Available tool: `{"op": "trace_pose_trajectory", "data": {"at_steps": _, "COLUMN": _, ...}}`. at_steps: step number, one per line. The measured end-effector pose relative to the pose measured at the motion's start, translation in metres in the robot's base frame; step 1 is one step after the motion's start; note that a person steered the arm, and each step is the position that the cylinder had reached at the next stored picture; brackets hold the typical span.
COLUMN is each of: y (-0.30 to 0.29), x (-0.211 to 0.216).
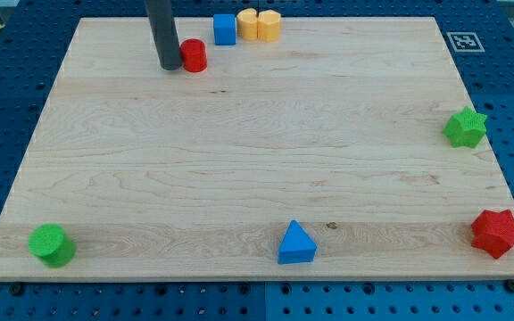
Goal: Drag the red circle to the left side of blue cube
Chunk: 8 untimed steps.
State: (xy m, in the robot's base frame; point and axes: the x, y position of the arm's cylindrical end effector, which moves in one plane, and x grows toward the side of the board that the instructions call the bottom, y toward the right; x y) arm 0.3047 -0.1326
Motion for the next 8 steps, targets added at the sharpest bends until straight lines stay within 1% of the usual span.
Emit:
{"op": "trace_pose_trajectory", "data": {"at_steps": 1, "y": 0.001, "x": 0.007}}
{"op": "trace_pose_trajectory", "data": {"at_steps": 2, "y": 0.001, "x": 0.028}}
{"op": "trace_pose_trajectory", "data": {"at_steps": 3, "y": 0.014, "x": 0.029}}
{"op": "trace_pose_trajectory", "data": {"at_steps": 4, "y": 0.020, "x": -0.004}}
{"op": "trace_pose_trajectory", "data": {"at_steps": 6, "y": 0.020, "x": -0.017}}
{"op": "trace_pose_trajectory", "data": {"at_steps": 8, "y": 0.025, "x": -0.018}}
